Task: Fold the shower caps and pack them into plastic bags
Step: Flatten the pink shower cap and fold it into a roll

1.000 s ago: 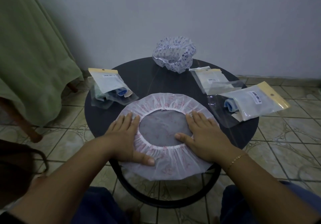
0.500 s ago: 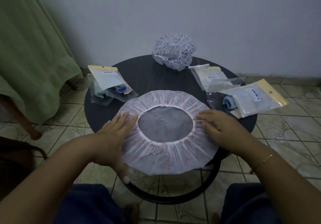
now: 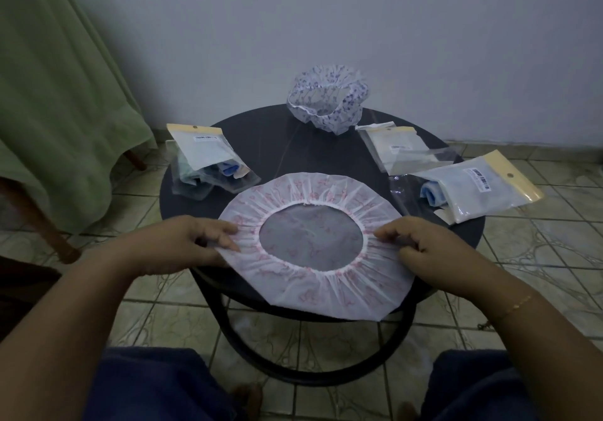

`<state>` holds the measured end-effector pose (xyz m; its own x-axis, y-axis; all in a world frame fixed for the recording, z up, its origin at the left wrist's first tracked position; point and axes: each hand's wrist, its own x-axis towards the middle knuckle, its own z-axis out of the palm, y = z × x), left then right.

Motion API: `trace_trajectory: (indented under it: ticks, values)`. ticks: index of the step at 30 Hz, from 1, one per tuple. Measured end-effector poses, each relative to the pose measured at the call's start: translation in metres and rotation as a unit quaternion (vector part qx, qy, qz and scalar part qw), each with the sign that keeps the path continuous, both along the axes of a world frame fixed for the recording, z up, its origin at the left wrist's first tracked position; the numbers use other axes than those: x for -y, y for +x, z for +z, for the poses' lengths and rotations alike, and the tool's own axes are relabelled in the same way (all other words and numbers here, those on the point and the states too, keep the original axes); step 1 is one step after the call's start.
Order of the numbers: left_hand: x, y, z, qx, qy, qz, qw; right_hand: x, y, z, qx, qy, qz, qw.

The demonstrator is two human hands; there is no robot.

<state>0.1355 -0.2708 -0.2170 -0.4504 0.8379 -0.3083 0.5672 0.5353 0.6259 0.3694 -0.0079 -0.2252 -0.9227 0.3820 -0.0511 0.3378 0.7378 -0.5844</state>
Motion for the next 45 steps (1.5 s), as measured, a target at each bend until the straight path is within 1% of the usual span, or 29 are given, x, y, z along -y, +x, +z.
trace_trajectory:
  ticks: [3,5,7,11,15,20,23,25,27,30,32,35,37,38,40,42,43,45]
  values:
    - [0.004,-0.006,0.002,0.028,0.020,0.059,0.998,-0.005,-0.001,0.001,0.034,0.000,0.015,0.999]
    - [0.005,-0.009,0.001,0.041,0.037,0.100,0.994,-0.008,0.000,0.003,0.055,-0.017,0.032,0.998]
    - [0.005,-0.010,-0.001,0.045,0.058,0.125,0.989,-0.011,0.002,0.006,0.064,-0.060,0.052,0.995]
    - [0.001,-0.011,-0.003,0.048,0.087,0.169,0.981,-0.017,0.007,0.012,0.071,-0.180,0.073,0.978]
    - [-0.005,-0.014,-0.010,0.014,0.099,0.204,0.974,-0.017,0.009,0.015,0.051,-0.235,0.063,0.969]
    - [-0.008,-0.016,-0.016,-0.024,0.095,0.225,0.969,-0.013,0.011,0.022,0.037,-0.229,0.047,0.972]
    - [-0.010,-0.015,-0.018,-0.049,0.092,0.234,0.967,-0.009,0.009,0.022,0.034,-0.221,0.012,0.975]
    - [-0.013,-0.013,-0.018,-0.073,0.081,0.237,0.965,-0.005,0.003,0.019,0.002,-0.194,-0.046,0.980]
    - [-0.017,-0.011,-0.018,-0.098,0.067,0.238,0.964,-0.004,-0.002,0.011,-0.033,-0.147,-0.104,0.983]
    - [-0.020,-0.009,-0.018,-0.130,0.037,0.235,0.963,-0.002,-0.009,0.001,-0.059,-0.104,-0.178,0.977]
    - [-0.023,-0.008,-0.018,-0.172,0.003,0.219,0.960,0.000,-0.014,-0.007,-0.066,-0.074,-0.220,0.970]
    - [-0.026,-0.007,-0.020,-0.211,-0.032,0.209,0.954,0.004,-0.019,-0.015,-0.063,-0.034,-0.256,0.964]
    - [-0.026,-0.006,-0.020,-0.230,-0.053,0.217,0.947,0.009,-0.019,-0.017,-0.062,0.001,-0.257,0.964]
    - [-0.027,-0.005,-0.018,-0.247,-0.061,0.223,0.941,0.011,-0.018,-0.016,-0.063,0.033,-0.254,0.965]
    - [-0.027,0.000,-0.014,-0.300,-0.037,0.237,0.923,0.013,-0.016,-0.012,-0.078,0.119,-0.245,0.959]
    - [-0.031,0.012,-0.007,-0.359,0.034,0.225,0.905,0.016,-0.018,-0.007,-0.117,0.185,-0.217,0.951]
    - [-0.034,0.020,-0.004,-0.378,0.075,0.200,0.901,0.019,-0.020,-0.004,-0.137,0.204,-0.192,0.950]
    - [-0.044,0.037,-0.001,-0.380,0.150,0.117,0.905,0.028,-0.029,-0.002,-0.169,0.222,-0.129,0.951]
